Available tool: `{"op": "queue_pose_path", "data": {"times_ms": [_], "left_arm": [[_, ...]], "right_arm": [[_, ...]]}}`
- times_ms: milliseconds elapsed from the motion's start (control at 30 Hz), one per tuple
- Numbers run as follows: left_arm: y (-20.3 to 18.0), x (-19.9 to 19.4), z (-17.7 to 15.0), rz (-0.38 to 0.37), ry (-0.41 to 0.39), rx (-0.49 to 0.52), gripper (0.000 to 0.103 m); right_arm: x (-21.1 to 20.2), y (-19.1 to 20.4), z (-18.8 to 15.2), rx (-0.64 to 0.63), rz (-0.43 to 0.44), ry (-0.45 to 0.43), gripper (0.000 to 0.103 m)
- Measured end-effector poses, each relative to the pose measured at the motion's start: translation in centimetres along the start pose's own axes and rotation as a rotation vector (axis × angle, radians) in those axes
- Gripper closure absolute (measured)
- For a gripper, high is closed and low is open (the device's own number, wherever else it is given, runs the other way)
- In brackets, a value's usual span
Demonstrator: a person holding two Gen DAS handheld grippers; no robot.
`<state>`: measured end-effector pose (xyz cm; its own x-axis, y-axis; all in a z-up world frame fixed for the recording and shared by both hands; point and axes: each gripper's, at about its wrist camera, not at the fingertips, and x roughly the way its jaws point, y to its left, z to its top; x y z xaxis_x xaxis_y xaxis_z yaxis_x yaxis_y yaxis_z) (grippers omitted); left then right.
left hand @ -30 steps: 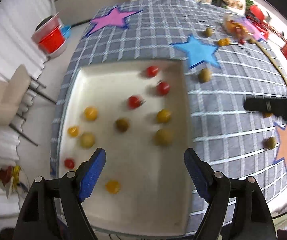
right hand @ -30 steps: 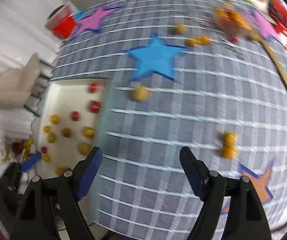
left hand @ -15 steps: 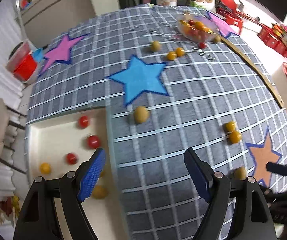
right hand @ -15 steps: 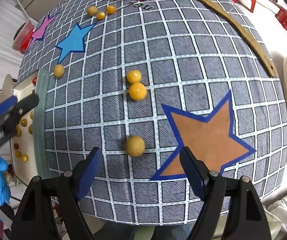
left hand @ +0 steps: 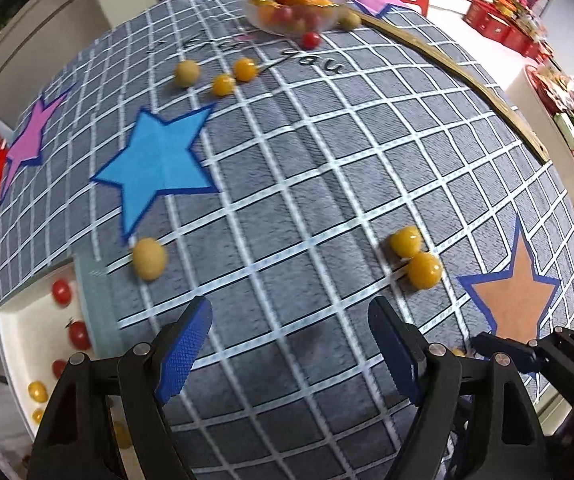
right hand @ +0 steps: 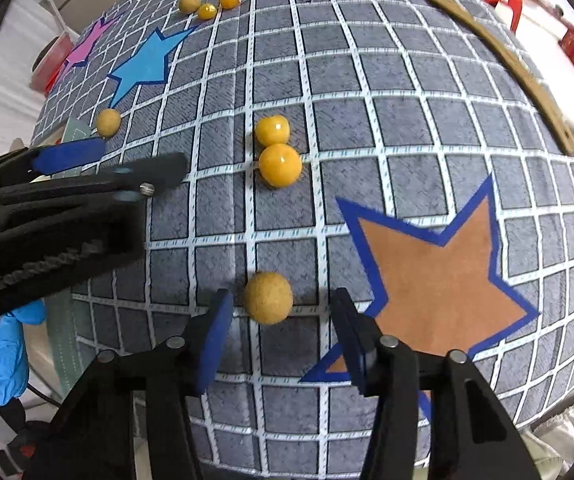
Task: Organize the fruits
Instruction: 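Grasp a pale yellow tomato with the right tool while the left grasps a yellow tomato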
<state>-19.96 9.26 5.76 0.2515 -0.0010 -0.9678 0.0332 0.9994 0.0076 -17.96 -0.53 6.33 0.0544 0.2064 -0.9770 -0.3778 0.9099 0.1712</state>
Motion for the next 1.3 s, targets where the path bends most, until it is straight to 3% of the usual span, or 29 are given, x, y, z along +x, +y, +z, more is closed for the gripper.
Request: {"op": "queue_pose_path", "data": {"times_ms": [133,467,700,1100,1133,1167,1233,1300], "left_arm": [[-1.1,0.9,0.6,-0.013,0.010,0.021,0.022],[-4.0,2.0,1.9,-0.055,0.027,0.030,0.022],[-4.5,0.5,1.4,-0.077,0.015,-0.008,0.022],[-7.4,2.6,1.9,0.005,0.071,-0.098,0.022],[-7.4,2.5,1.8,0.012,0.072,-0.106,0.026],[-7.4,2.7,1.8,0.014,0.075,-0.110,0.036],[-7.4,3.3,2.0,0.023,0.076,-0.116,0.042],[-7.7,3.2,1.9,0.019,0.066,-0.116,0.059]], "right_arm": [[0.1,0.1,0.3,-0.007,-0.020,-0.020,0.075],[-0.6,-4.1,0.7,0.076,-0.052,-0.035,0.075],[-1.1,-6.4,0.3,0.107,-0.054,-0.038,0.075],[-1.9,-9.1,-0.3,0.152,-0.045,-0.032,0.075],[-2.0,-9.3,-0.5,0.156,-0.043,-0.033,0.075],[-2.1,-9.5,-0.7,0.157,-0.042,-0.033,0.075],[-2.4,-9.7,-1.0,0.159,-0.038,-0.033,0.075],[-2.4,-9.6,-1.0,0.162,-0.036,-0.034,0.075]]}}
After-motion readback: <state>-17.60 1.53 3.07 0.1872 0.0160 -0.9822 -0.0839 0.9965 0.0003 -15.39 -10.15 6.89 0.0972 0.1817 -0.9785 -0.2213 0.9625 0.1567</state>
